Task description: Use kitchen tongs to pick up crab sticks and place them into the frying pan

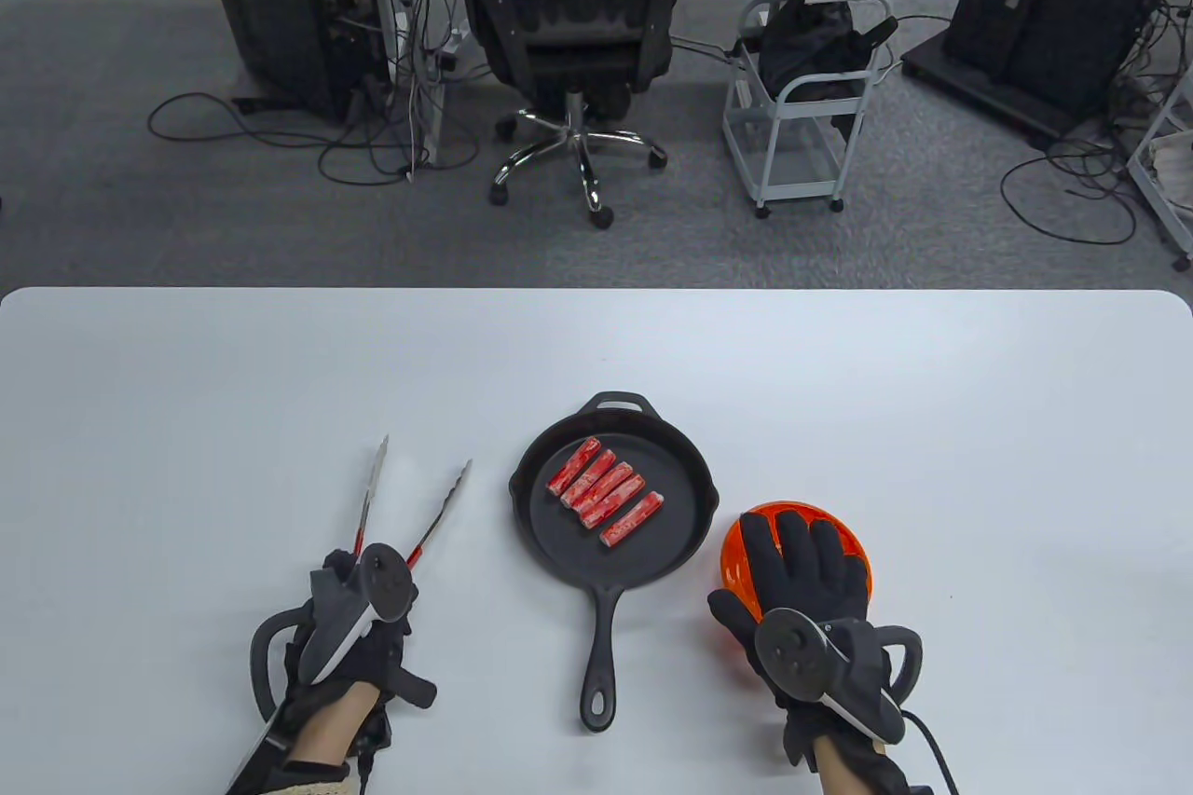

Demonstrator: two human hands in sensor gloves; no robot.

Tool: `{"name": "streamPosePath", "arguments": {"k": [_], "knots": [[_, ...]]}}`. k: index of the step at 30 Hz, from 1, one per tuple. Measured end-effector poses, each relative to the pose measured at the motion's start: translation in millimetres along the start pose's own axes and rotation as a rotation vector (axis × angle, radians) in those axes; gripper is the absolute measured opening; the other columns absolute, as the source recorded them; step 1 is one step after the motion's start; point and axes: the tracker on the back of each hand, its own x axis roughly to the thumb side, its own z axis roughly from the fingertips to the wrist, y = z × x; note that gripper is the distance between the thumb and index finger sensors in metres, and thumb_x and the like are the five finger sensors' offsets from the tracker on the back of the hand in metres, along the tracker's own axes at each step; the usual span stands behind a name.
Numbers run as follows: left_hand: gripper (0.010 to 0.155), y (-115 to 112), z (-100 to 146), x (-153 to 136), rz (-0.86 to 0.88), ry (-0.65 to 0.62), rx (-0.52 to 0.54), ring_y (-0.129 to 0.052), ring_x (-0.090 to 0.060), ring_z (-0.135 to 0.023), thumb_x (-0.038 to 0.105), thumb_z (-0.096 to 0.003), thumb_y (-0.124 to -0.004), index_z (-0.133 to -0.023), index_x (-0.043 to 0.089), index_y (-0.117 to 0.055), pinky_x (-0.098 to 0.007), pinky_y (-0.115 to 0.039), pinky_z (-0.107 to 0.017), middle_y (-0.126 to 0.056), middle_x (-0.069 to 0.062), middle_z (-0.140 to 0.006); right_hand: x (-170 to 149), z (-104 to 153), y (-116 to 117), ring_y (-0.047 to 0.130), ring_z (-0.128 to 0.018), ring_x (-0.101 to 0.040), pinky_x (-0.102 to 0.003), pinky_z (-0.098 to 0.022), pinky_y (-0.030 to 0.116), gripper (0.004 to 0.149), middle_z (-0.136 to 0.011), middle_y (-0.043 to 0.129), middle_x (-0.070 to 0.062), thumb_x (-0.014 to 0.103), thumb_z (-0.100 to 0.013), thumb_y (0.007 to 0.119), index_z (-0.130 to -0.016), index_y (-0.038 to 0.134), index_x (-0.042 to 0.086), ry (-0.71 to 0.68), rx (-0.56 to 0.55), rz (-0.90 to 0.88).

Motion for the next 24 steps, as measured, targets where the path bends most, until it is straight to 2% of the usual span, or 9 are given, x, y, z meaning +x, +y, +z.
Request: {"name": "streamPosePath", "arguments": {"k": [5, 9, 17, 24], "knots": [[0.092, -2.7, -1.4, 1.8, -0.031, 0.014, -0.041, -0.104, -0.030, -0.049, 0.058, -0.0626, -0.061, -0.113, -0.015, -0.034, -0.044, -0.090, -0.033, -0.075, -0.027, -0.098, 0.6, -0.8, 2.5, 0.041, -0.106, -0.054, -0.073, -0.070, 0.047, 0.081, -0.121, 0.042, -0.021, 0.064, -0.053, 0.046, -0.119, 0.027, 0.022, 0.000, 0.017, 0.000], [0.092, -1.9, -1.3, 1.2, -0.106, 0.043, -0.053, -0.104, -0.036, -0.053, 0.061, -0.0617, -0.061, -0.113, -0.012, -0.043, -0.046, -0.090, -0.035, -0.081, -0.028, -0.096, 2.8, -1.1, 3.5, 0.041, -0.106, -0.054, -0.073, -0.070, 0.047, 0.080, -0.121, 0.042, -0.021, 0.064, -0.053, 0.046, -0.119, 0.028, 0.023, -0.006, 0.027, 0.002], [0.090, -5.3, -3.2, 4.7, -0.200, 0.063, -0.083, -0.104, -0.035, -0.055, 0.065, -0.0611, -0.061, -0.114, -0.007, -0.049, -0.047, -0.089, -0.038, -0.084, -0.023, -0.095, 5.0, -1.2, 4.0, 0.042, -0.106, -0.054, -0.073, -0.070, 0.047, 0.080, -0.121, 0.042, -0.021, 0.064, -0.053, 0.046, -0.119, 0.029, 0.023, -0.010, 0.044, 0.005], [0.092, 1.1, -1.8, 0.2, -0.140, 0.056, -0.119, -0.104, -0.038, -0.059, 0.066, -0.0599, -0.061, -0.116, -0.005, -0.047, -0.050, -0.088, -0.040, -0.083, -0.022, -0.098, 5.7, -1.3, 4.0, 0.042, -0.106, -0.054, -0.073, -0.070, 0.047, 0.080, -0.121, 0.043, -0.021, 0.064, -0.053, 0.046, -0.119, 0.029, 0.023, -0.010, 0.055, 0.007]]}}
